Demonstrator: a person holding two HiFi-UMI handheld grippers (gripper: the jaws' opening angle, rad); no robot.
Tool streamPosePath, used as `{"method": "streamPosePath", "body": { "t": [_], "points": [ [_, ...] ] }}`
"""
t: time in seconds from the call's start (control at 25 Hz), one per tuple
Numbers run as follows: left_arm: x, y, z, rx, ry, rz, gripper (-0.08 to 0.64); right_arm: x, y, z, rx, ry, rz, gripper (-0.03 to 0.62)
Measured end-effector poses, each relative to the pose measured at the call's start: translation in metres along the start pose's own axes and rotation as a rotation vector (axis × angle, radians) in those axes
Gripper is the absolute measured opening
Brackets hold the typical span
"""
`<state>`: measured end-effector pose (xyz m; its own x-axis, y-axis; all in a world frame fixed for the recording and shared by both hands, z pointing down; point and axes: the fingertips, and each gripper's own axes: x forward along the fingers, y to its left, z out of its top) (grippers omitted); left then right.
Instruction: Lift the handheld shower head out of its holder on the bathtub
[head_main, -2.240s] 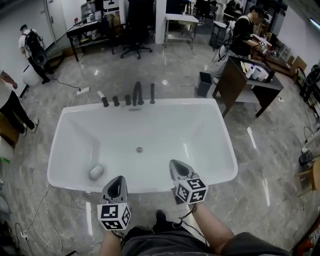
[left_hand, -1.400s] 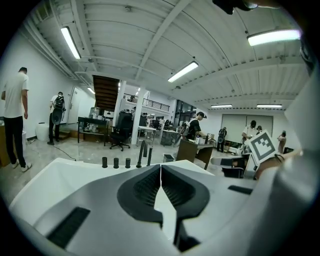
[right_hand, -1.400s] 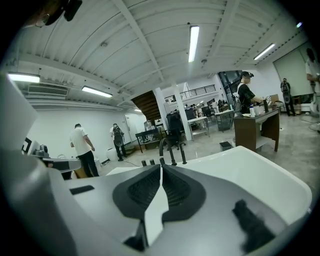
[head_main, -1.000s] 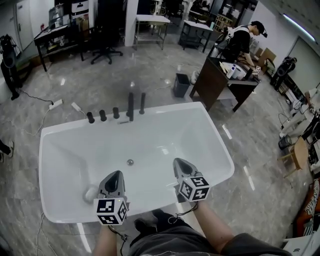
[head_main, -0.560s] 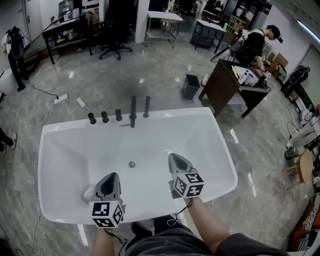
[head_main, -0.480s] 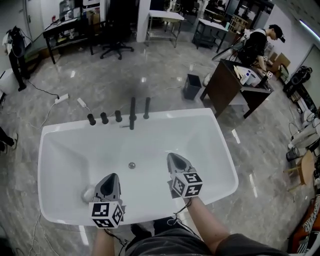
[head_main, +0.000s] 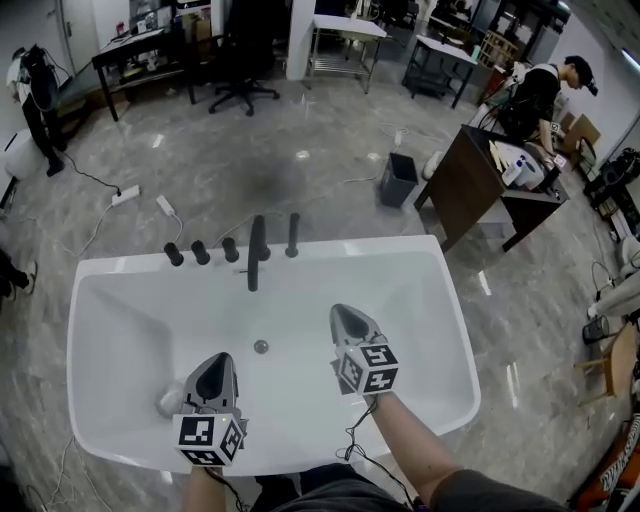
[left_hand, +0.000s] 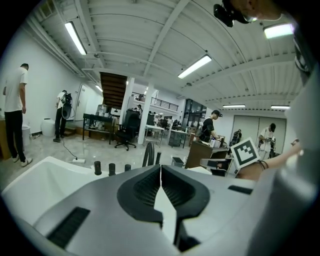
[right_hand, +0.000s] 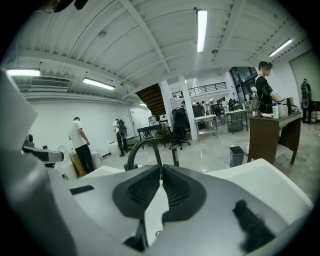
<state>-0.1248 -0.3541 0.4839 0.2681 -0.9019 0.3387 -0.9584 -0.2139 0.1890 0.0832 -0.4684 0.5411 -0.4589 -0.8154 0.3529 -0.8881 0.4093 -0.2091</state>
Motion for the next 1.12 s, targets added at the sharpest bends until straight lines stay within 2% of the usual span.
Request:
{"method": "streamPosePath", "body": {
  "t": [0.2,0.48,0.6,0.76,1.12],
  "points": [
    [0.044,0.008,0.009,-0.007,-0.013,0.022,0.015,0.049,-0.021,0.002,-0.002,0.0,0.031,0.029],
    [0.095,0.024,0.007,-0.005,-0.007,0.035,0.015,0.115,-0.039,-0.012,-0.058,0.036,0.064,0.034],
    [0.113,0.03,0.003,-0.023,-0.011,0.037,0.015,0.14,-0.044,-0.023,-0.032,0.05,0.073,0.124],
    [0.13,0.043,-0.007,-0.026,0.008,0.044,0.015,0.17,-0.048,-0.037,-0.01,0.059,0.065,0.178],
    [0.159,0.068,-0.033,-0.027,0.037,0.055,0.015,0.241,-0.065,-0.051,-0.032,0.05,0.017,0.189]
  ]
}}
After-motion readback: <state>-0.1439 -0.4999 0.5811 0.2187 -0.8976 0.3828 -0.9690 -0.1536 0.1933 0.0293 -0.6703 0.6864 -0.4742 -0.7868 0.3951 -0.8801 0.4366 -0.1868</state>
